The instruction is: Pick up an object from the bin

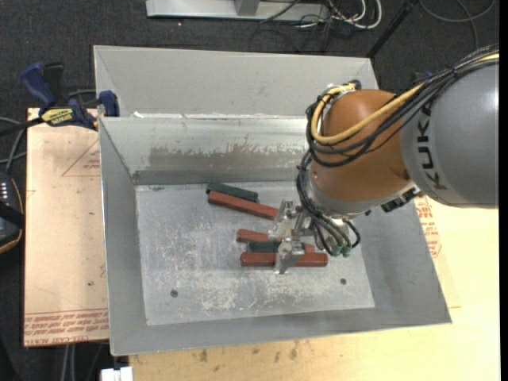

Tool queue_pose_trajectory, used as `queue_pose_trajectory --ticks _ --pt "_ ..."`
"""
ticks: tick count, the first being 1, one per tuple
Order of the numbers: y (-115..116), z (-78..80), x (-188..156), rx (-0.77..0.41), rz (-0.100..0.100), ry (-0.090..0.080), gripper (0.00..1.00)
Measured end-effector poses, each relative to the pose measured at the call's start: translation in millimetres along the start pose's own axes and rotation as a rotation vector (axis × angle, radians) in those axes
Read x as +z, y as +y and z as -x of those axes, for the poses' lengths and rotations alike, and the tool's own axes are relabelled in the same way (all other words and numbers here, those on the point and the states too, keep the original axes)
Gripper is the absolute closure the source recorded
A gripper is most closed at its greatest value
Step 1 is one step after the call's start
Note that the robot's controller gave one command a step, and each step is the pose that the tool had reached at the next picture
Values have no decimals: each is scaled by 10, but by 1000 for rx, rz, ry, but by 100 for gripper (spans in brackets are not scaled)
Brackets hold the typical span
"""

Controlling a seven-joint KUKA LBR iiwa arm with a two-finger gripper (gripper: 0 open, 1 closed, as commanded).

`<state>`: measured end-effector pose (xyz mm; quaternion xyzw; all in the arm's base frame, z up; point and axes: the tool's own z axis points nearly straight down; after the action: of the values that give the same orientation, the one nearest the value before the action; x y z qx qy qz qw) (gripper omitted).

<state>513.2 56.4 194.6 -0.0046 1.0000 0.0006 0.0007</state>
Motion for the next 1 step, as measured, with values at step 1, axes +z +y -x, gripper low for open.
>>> queue_pose_trajectory --ticks 1 --pt "-2 0 0 1 0 0 100"
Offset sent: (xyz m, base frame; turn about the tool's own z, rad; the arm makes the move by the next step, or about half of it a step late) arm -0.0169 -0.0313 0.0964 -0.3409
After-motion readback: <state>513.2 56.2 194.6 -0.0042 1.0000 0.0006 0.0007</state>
